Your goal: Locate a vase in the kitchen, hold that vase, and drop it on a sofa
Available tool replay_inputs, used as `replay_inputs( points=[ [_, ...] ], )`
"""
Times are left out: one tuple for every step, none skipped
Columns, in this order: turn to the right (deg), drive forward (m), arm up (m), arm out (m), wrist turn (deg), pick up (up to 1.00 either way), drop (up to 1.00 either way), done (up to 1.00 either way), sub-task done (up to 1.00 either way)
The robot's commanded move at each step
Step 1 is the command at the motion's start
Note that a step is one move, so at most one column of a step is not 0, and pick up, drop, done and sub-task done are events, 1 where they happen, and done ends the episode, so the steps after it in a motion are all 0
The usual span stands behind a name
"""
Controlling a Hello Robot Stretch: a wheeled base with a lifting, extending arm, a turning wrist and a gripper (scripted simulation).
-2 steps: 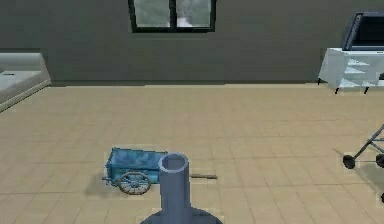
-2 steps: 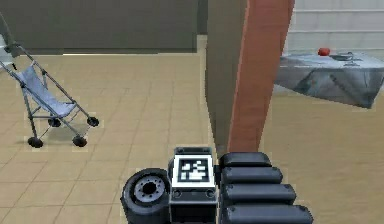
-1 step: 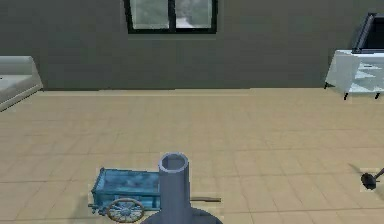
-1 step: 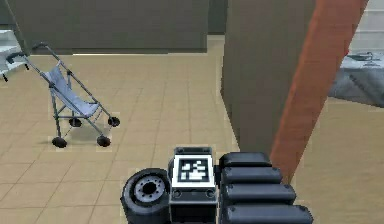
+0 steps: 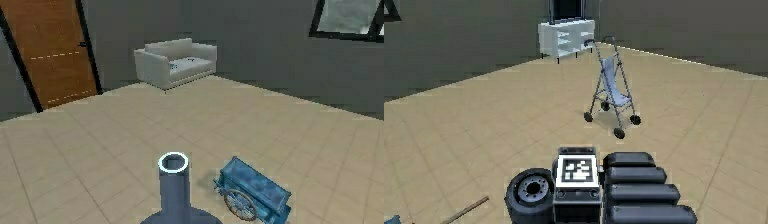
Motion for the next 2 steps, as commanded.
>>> replay_inputs(
  points=[
    [-33.0,0.00,0.00,0.00,0.0,0.00,0.00,0.00,0.00],
    [0.0,0.90,0.00,0.00,0.0,0.00,0.00,0.00,0.00]
  ],
)
